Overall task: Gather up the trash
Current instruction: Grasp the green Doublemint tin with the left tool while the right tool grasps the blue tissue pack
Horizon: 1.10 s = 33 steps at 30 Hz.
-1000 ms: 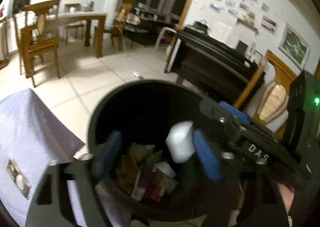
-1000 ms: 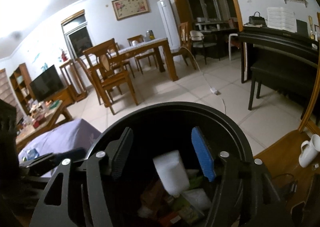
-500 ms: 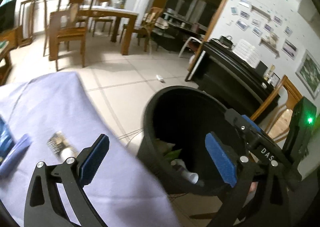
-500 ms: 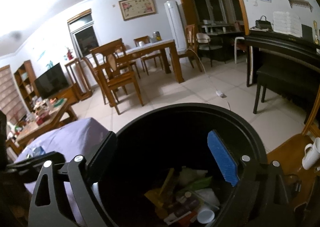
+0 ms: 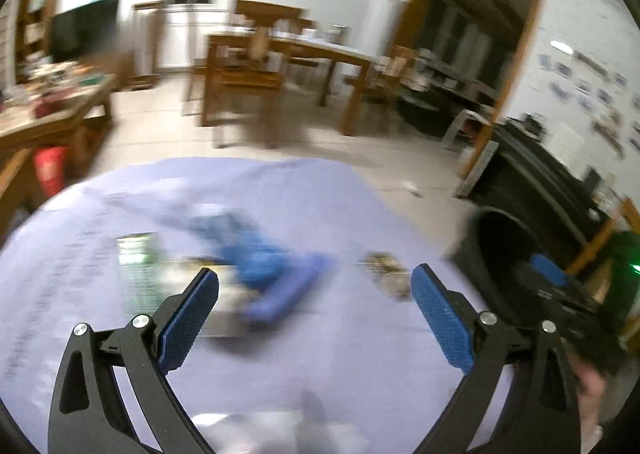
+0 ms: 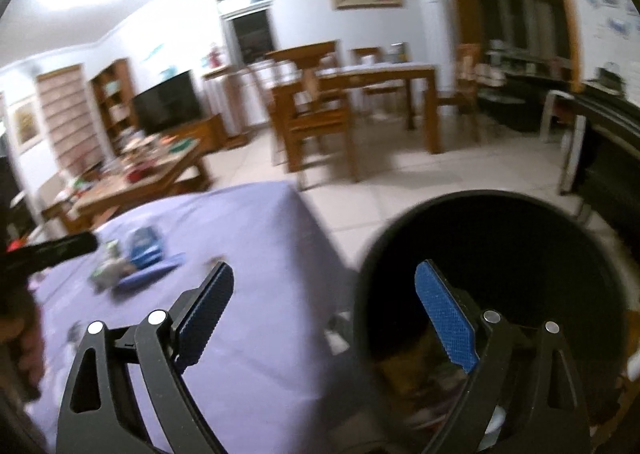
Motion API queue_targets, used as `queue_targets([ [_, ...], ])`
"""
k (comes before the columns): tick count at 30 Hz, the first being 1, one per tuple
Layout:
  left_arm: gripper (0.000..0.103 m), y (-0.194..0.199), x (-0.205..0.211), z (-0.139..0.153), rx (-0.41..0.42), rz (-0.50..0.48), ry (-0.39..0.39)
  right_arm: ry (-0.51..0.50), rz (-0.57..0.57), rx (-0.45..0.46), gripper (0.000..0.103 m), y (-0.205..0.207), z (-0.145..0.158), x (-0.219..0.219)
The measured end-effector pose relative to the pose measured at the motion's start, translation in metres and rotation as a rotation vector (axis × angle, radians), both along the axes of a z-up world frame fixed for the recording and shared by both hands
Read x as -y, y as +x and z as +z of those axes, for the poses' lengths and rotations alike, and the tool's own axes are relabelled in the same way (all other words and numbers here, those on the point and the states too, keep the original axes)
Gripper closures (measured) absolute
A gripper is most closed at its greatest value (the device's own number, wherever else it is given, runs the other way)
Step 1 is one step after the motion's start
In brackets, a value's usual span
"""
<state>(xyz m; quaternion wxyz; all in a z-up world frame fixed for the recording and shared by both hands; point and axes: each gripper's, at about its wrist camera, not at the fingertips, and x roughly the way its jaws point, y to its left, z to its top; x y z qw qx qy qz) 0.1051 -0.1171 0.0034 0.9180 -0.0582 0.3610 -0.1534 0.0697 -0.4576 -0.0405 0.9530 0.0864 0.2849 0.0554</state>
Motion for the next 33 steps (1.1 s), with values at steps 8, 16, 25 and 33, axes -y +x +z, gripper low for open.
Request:
queue_targets([
  [8,0.035,0.056,-0.091,-0.036,-0.171,0.135,-0.021,0.008,0.233,-0.039,0.018,0.01,0.016,-0.086],
  [16,0.048,0.075,-0.083,-0.045,-0.163,0.071,0.064,-0.069,0.358,-0.086,0.019,0.046,0.029,-0.151],
  [25,0.061,0.066,-0.106,-0.046,-0.161,0.045,0.079,-0.107,0.455,-0.195,0.03,0.121,0.013,-0.22],
  [33,0.066,0.068,-0.115,-0.046,-0.178,0.044,0.039,-0.184,0.469,-0.291,0.047,0.17,-0.015,-0.253],
])
